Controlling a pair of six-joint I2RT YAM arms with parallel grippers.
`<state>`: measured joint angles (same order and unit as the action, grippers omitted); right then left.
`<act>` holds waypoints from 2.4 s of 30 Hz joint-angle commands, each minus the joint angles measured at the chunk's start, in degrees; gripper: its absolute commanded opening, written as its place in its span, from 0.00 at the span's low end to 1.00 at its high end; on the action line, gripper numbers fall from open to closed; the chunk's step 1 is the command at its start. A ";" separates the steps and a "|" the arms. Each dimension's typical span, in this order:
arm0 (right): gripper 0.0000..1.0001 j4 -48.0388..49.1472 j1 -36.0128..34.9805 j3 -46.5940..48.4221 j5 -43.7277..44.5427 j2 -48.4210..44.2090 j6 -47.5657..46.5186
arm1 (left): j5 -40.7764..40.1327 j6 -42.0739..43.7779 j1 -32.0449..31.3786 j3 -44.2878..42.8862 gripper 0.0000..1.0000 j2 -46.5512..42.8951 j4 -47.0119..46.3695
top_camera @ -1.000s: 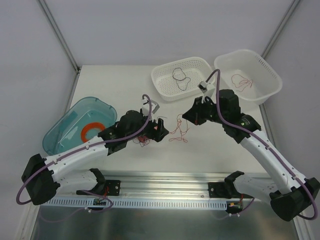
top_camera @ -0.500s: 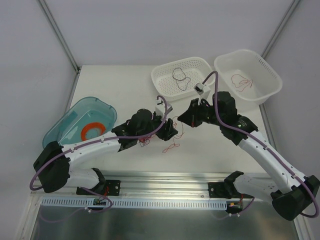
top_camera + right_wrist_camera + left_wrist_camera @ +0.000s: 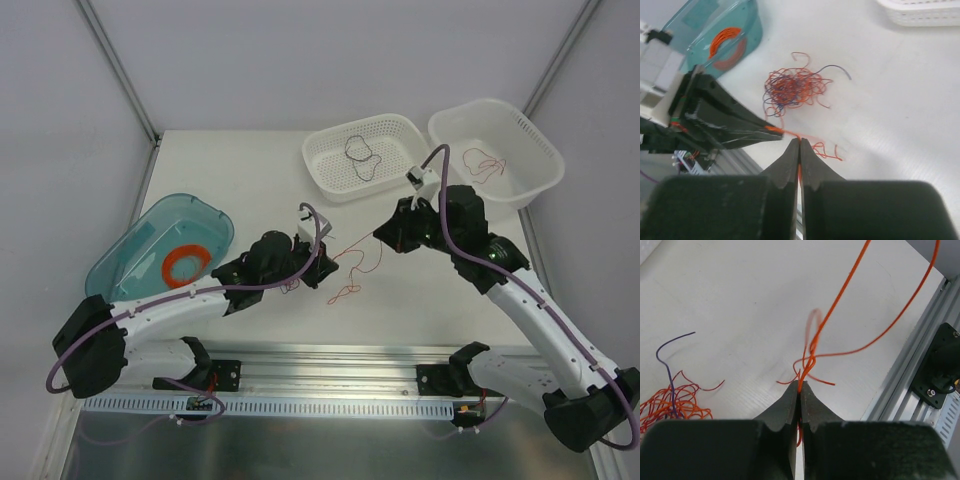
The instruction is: Untangle the cables
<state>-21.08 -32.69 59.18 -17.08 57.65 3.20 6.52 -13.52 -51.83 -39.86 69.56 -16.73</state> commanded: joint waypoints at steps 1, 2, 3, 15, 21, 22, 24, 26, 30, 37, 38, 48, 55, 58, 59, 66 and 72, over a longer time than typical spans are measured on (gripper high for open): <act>0.01 -2.03 4.29 2.69 3.98 -3.06 -1.44 | -3.71 -1.77 -0.55 4.07 0.00 -4.69 -0.41; 0.01 -2.56 5.26 3.31 4.25 -3.59 -1.62 | -4.32 -1.95 -0.46 5.91 0.00 -5.48 -0.06; 0.01 -3.69 7.01 3.57 4.68 -3.86 -1.88 | -5.81 -2.21 -0.46 6.80 0.00 -6.97 0.21; 0.01 -8.36 13.88 5.07 6.10 -4.39 -1.44 | -8.90 -4.41 2.96 13.84 0.00 -19.19 2.31; 0.01 -9.33 15.19 5.95 6.71 -4.39 -1.53 | -9.86 -6.07 7.26 13.49 0.00 -19.99 6.79; 0.01 -9.50 15.46 6.56 6.54 -4.47 -1.71 | -9.95 -6.60 7.97 13.40 0.00 -19.99 8.19; 0.01 -10.20 15.81 8.67 5.75 -4.39 -2.06 | -9.43 -7.83 9.20 13.31 0.00 -20.08 9.08; 0.01 -10.65 15.81 10.68 4.52 -4.21 -2.41 | -8.99 -7.93 10.35 12.26 0.00 -19.73 9.79; 0.01 -10.39 15.90 11.84 1.18 -3.68 -2.41 | -7.58 -7.14 10.61 7.79 0.00 -18.41 11.02; 0.01 -9.24 15.90 8.59 -3.13 -3.51 -1.88 | -2.93 -5.38 10.70 -4.59 0.00 -14.81 12.77; 0.01 -9.15 15.90 8.15 -3.31 -3.59 -1.54 | -1.96 -5.29 10.70 -5.83 0.00 -13.93 12.86; 0.33 -8.27 15.90 3.14 -4.36 -4.47 -0.92 | 3.93 -4.24 10.61 -21.74 0.00 -8.22 14.27; 0.84 -9.42 15.99 4.63 -4.63 -6.58 -2.85 | 3.50 -1.95 11.40 -31.49 0.00 -5.05 16.38; 0.90 -9.16 15.90 4.46 -4.45 -8.42 -4.78 | 2.18 -0.90 12.11 -35.10 0.00 -3.56 18.48; 0.91 -8.81 15.90 4.37 -4.37 -8.95 -5.13 | 0.78 -0.55 12.46 -35.90 0.00 -3.03 18.92; 0.97 -8.80 15.99 2.35 -4.89 -11.24 -5.84 | -7.64 2.44 14.65 -40.65 0.00 -1.97 23.67; 0.97 -8.01 15.73 0.33 -6.56 -12.56 -5.22 | -13.20 0.34 20.80 -40.22 0.00 -2.32 29.21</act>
<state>-31.48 -17.06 60.14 -21.50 45.93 -1.54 -1.21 -12.97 -33.74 -78.63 67.53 9.17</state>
